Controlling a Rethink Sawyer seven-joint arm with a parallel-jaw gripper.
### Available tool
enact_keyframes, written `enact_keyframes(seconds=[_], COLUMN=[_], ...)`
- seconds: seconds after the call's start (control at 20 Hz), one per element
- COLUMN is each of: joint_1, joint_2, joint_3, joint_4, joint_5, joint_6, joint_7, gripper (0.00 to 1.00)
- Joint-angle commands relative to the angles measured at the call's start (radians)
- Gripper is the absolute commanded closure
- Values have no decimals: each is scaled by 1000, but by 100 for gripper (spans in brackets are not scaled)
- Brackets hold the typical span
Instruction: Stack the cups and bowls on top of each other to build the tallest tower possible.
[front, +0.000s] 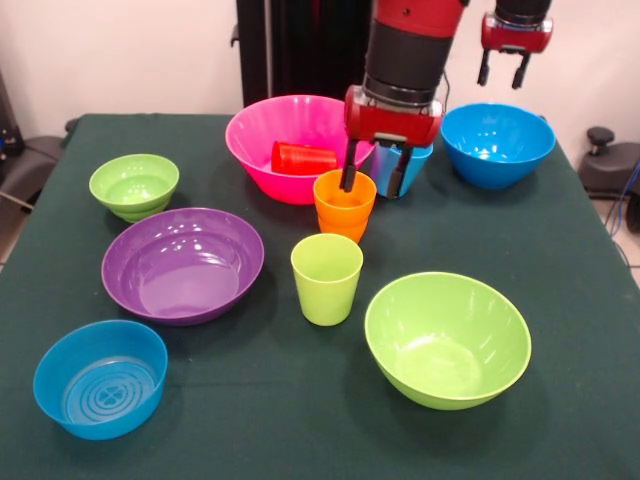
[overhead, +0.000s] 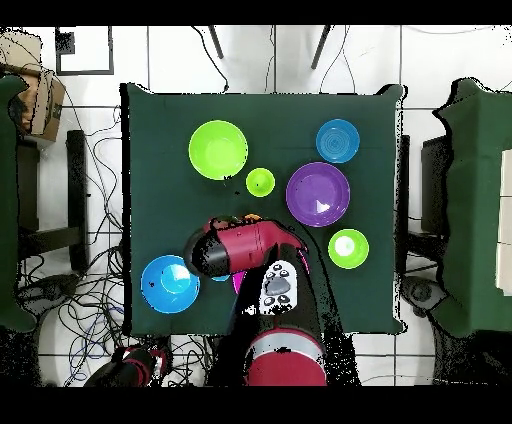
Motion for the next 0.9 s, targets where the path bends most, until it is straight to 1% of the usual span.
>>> enact_keyframes(seconds=[0.05, 0.25, 0.35, 0.65, 0.9], joint_1=[-10, 11, 19, 25, 33], joint_2=[96, 129, 144, 175, 178], joint_3=[61, 31, 18, 9, 3], joint_4=[-24, 24, 38, 40, 45], joint_5=[13, -4, -2, 9, 10], joint_6=[-37, -148, -182, -218, -235], joint_7=[104, 148, 162, 152, 139], gripper=[0, 0, 0, 0, 0])
